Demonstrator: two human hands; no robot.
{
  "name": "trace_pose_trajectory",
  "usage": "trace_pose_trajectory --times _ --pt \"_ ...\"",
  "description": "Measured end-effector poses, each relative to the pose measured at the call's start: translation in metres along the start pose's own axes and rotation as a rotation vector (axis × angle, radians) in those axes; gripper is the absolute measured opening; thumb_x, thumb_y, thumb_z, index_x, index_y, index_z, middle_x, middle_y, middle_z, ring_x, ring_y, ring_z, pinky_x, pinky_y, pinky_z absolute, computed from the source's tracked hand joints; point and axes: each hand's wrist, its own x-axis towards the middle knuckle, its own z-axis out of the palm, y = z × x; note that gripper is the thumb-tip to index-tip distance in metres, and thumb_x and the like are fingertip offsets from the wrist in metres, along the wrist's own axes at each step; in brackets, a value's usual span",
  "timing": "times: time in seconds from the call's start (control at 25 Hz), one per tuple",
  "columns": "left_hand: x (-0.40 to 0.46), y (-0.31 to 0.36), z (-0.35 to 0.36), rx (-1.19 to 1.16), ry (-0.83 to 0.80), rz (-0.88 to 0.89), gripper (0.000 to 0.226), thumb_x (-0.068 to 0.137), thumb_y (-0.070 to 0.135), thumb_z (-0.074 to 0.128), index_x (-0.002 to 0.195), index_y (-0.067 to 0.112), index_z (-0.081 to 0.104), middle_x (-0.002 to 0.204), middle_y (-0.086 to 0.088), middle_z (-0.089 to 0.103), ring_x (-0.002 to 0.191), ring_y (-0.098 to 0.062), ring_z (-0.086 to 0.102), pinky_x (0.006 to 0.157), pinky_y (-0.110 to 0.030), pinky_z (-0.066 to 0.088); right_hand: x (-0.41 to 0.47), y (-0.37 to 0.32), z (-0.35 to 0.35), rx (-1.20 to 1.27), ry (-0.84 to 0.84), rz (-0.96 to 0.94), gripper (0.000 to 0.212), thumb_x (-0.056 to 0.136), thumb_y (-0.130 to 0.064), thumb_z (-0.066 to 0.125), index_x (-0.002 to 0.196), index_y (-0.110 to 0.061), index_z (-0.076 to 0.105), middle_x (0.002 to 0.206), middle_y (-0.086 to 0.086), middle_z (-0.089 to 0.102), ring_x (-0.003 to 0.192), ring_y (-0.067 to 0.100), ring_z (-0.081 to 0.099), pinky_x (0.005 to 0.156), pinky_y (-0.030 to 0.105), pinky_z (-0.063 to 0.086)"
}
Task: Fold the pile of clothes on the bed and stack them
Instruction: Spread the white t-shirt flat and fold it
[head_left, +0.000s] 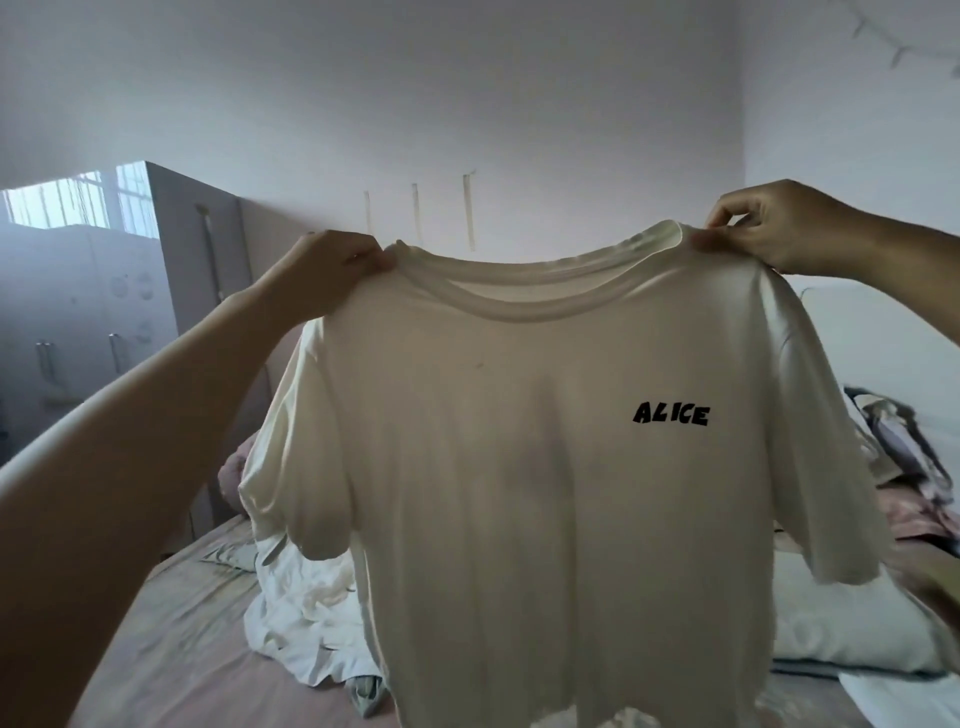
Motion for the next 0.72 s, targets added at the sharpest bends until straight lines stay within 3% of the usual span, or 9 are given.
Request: trace_pose_trajectory --times 0.16,0.28,0.44,0.52,0.64,0.72 --pt "0.012 -0.009 0.02 0.015 -0.043 0.0 0.036 0.096 0.03 0.053 0.081 -0.002 0.059 0.069 -0.01 0.043 0.064 -0.019 0.035 0.052 -0.02 0.028 0.012 0.014 0.012 -0.025 -0.005 0.007 0.028 0.087 -0.042 0.062 0.083 -0.015 0.066 0.08 0.017 0.066 0.067 0.021 0.048 0.058 0.027 0.037" --pt "0.022 -0.031 0.068 0.026 -0.134 -0.029 0.036 0.095 0.032 0.053 0.082 0.0 0.061 0.071 -0.014 0.05 0.062 -0.018 0.038 0.052 -0.017 0.031 0.025 0.042 0.055 -0.071 -0.049 0.047 0.027 0.086 -0.043 0.062 0.081 -0.017 0.066 0.078 0.012 0.064 0.071 0.022 0.05 0.061 0.029 0.036" --pt "0.022 -0.083 0.173 0.054 -0.321 -0.084 0.033 0.095 0.034 0.054 0.091 0.004 0.066 0.092 -0.019 0.065 0.082 -0.026 0.057 0.076 -0.035 0.044 0.037 0.106 0.148 -0.153 -0.161 0.149 0.02 0.088 -0.036 0.064 0.076 -0.021 0.062 0.078 0.007 0.062 0.074 0.022 0.052 0.063 0.031 0.036" --pt "0.014 -0.115 0.242 0.064 -0.391 -0.072 0.035 0.095 0.036 0.054 0.093 0.004 0.067 0.098 -0.02 0.064 0.09 -0.03 0.06 0.081 -0.036 0.045 0.036 0.147 0.209 -0.185 -0.261 0.189 0.021 0.089 -0.036 0.063 0.072 -0.024 0.057 0.074 0.002 0.059 0.072 0.02 0.05 0.061 0.03 0.035" --pt "-0.011 -0.151 0.342 0.043 -0.597 -0.215 0.029 0.095 0.032 0.054 0.079 0.009 0.059 0.082 -0.016 0.061 0.067 -0.026 0.059 0.058 -0.03 0.047 0.021 0.212 0.305 -0.197 -0.388 0.261 0.022 0.09 -0.041 0.057 0.074 -0.028 0.054 0.076 0.003 0.059 0.075 0.022 0.051 0.061 0.031 0.036" --pt "-0.027 -0.169 0.408 -0.04 -0.655 -0.35 0.031 0.094 0.029 0.057 0.068 0.013 0.053 0.067 -0.015 0.052 0.05 -0.03 0.057 0.043 -0.03 0.046 0.005 0.253 0.364 -0.191 -0.402 0.32 0.028 0.092 -0.04 0.055 0.081 -0.014 0.059 0.079 0.009 0.059 0.078 0.026 0.053 0.061 0.033 0.035"
